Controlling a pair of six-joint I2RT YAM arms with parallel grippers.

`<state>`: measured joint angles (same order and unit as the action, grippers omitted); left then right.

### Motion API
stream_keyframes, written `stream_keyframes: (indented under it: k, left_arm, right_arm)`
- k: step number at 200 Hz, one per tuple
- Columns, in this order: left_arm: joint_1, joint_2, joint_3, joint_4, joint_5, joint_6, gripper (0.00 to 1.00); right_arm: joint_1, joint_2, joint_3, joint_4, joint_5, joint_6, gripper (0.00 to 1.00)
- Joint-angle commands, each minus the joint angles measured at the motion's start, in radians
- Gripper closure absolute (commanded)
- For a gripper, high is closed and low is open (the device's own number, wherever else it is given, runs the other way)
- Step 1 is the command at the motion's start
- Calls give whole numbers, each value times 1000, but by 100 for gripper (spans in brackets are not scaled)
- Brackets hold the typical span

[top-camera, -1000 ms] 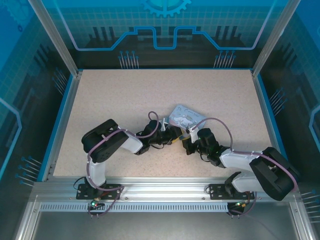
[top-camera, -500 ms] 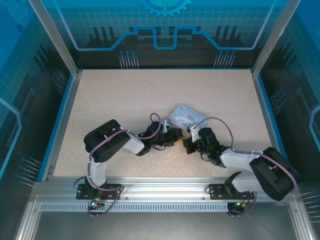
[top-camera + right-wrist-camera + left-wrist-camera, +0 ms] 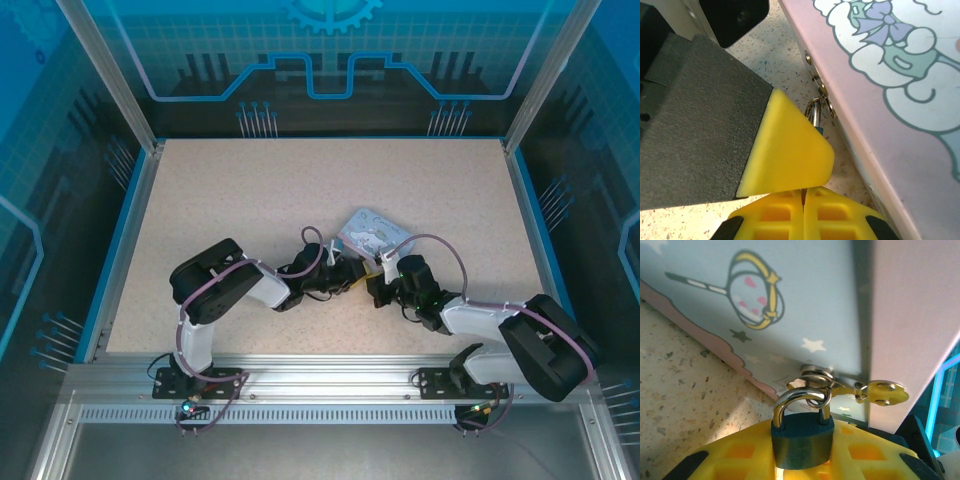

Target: Unlock the padlock with the key

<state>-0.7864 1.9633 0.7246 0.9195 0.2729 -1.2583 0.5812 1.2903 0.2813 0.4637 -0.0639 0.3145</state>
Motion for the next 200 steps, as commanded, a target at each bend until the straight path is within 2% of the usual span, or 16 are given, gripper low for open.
stream_keyframes:
  k: [1,39,80,94,129,148,165,200]
  left_arm:
    - [-15,-12,31,27,12,-1,76]
    - [-15,-18,33,23,8,3,78]
    - [-14,-20,37,22,3,3,79]
    - [-15,-21,38,19,2,5,79]
    - [-14,-23,44,12,1,8,80]
    - [-14,-23,47,10,-1,7,80]
    - [-14,-23,48,8,-1,7,80]
    - [-15,-19,51,7,0,6,80]
  right_arm:
    - [-6,-14,15,30,-45,2,96]
    - [-20,-50,0,21,-76,0,88]
    - [-43,-100,-19,-13,-118,-2,70]
    - [-55,-136,-28,-36,-131,-2,64]
    - [-116,-275,-76,-107,-174,27,56]
    - [-166,-363,-117,-124,-212,70,55]
    - [-196,-408,-136,-134,-257,97,60]
    - [-200,-381,-139,-113,-288,131,68]
